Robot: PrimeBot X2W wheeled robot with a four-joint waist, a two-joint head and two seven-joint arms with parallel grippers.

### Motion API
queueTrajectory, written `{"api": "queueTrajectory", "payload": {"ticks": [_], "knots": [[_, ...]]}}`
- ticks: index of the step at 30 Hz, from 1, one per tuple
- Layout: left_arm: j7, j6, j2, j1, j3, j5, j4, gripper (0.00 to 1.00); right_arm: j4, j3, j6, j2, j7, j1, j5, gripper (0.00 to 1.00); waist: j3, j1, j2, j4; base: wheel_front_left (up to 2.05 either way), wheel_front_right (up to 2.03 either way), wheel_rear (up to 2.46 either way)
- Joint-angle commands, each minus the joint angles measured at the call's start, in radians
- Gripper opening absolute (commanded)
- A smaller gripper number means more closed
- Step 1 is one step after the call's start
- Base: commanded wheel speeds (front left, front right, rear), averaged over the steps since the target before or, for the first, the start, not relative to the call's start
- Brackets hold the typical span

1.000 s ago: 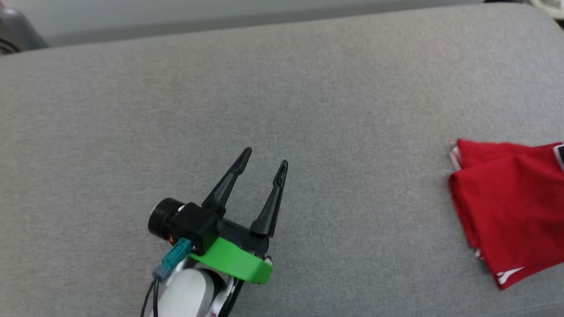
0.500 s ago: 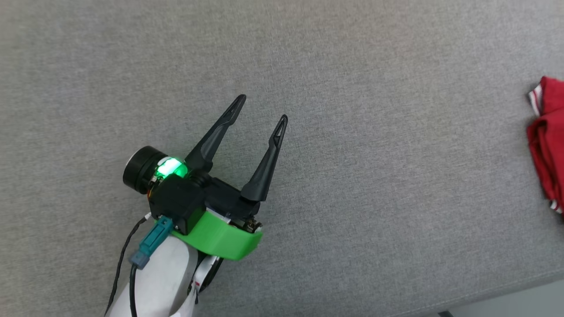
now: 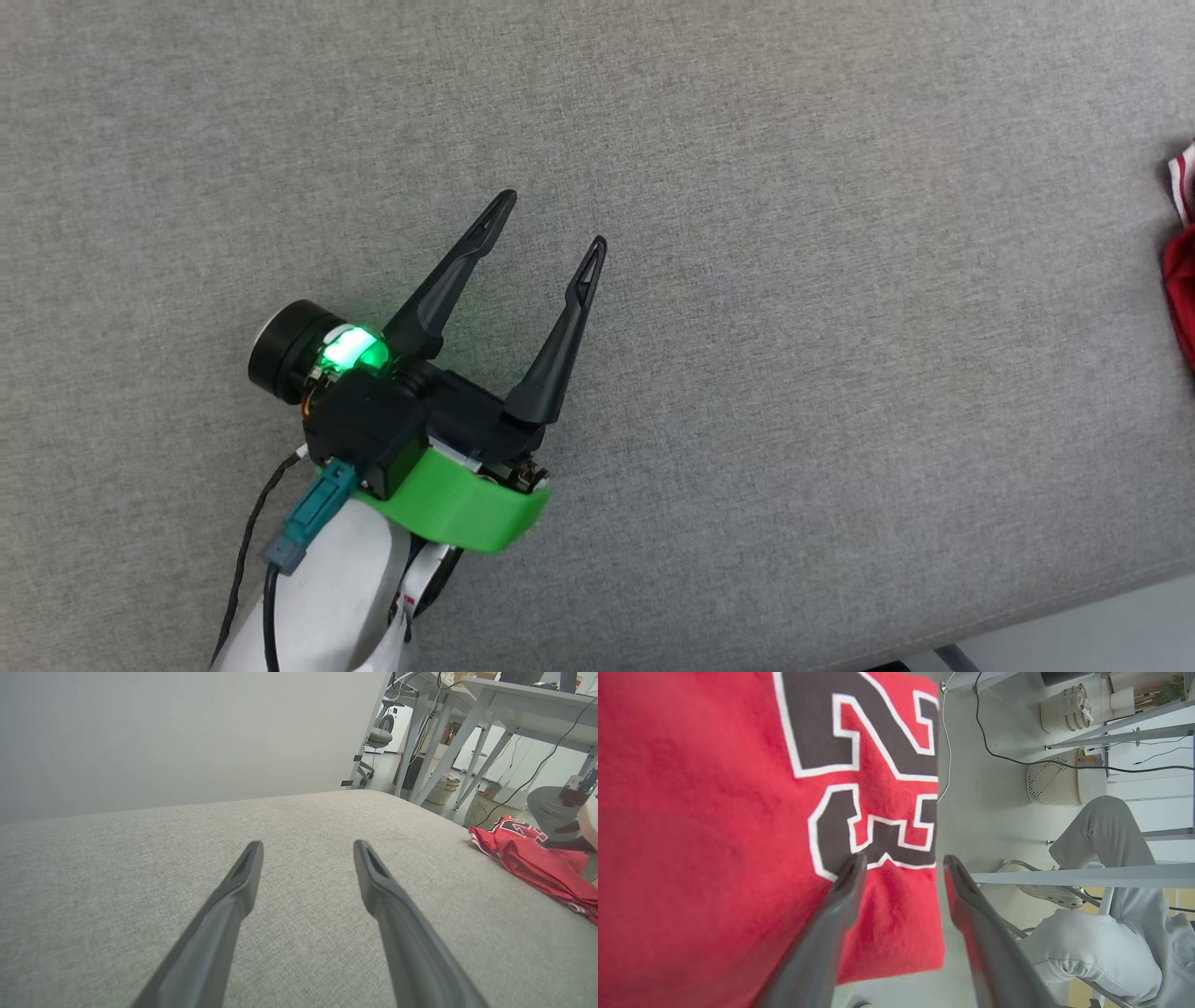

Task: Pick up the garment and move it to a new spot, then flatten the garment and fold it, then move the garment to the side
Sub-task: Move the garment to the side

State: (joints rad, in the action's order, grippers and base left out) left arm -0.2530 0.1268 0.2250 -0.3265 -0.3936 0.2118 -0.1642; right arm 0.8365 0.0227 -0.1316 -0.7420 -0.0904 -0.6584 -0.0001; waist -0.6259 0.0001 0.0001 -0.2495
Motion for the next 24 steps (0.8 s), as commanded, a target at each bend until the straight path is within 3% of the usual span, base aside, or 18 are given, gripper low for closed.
{"api": "queueTrajectory", "payload": {"ticks": [1, 7, 12, 24], "knots": [[0.001, -0.005, -0.002, -0.010, 0.001, 0.003, 0.006, 1.00, 0.009, 0.005, 0.001, 0.007, 0.014, -0.019, -0.014, 1.00, 0.024, -0.0001, -0.0001, 0.012, 0.00, 0.00, 0.00], [-0.006, -0.011, -0.022, 0.013, 0.016, 0.027, 0.051, 1.00, 0.022, -0.002, 0.001, 0.008, 0.041, -0.032, -0.021, 1.00, 0.114, -0.0001, -0.0001, 0.033, 0.00, 0.00, 0.00], [-0.008, -0.033, -0.046, 0.052, 0.085, 0.064, 0.096, 1.00, -0.031, -0.035, 0.001, 0.012, 0.063, -0.031, 0.018, 1.00, 0.211, -0.0001, -0.0001, 0.053, 0.00, 0.00, 0.00], [-0.009, -0.041, -0.068, 0.150, 0.249, 0.087, 0.179, 1.00, -0.378, -0.079, 0.001, 0.104, 0.153, 0.083, 0.204, 1.00, 0.412, -0.0001, -0.0001, 0.133, 0.00, 0.00, 0.00]]}}
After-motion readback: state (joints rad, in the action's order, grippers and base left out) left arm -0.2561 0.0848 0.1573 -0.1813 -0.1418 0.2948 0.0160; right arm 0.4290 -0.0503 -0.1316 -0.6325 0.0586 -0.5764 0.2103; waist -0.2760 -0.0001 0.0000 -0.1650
